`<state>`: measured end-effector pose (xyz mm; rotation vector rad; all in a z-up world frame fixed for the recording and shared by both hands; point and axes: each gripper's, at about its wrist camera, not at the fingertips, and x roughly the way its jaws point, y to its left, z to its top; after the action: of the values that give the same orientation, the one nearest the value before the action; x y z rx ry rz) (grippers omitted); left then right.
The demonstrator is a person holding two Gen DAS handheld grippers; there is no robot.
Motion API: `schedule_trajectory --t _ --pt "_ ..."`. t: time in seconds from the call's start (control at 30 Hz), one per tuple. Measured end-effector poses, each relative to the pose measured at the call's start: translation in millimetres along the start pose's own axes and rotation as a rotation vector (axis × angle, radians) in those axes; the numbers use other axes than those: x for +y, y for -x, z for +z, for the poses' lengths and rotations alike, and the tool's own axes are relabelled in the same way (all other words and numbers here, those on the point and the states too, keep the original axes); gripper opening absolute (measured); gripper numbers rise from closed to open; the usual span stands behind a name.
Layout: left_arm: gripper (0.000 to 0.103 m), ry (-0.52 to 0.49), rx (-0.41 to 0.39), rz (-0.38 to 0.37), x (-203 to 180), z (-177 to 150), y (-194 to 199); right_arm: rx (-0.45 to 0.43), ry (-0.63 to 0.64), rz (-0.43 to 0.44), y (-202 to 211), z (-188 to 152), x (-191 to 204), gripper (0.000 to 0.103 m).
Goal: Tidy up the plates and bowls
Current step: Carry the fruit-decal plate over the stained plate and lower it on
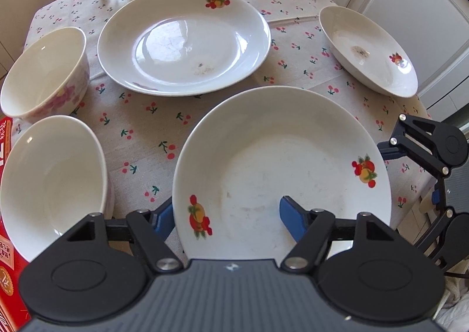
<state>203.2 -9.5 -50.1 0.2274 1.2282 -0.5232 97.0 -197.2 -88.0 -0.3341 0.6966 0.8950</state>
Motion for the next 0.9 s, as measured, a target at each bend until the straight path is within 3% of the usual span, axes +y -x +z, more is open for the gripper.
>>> schedule_trajectory --t 0.9 --pt "0.072 -0.071 -0.017 -0.033 -26.6 23.2 2.2 0.036 -0.021 -0.043 18.2 -5.2 -13.4 0.091"
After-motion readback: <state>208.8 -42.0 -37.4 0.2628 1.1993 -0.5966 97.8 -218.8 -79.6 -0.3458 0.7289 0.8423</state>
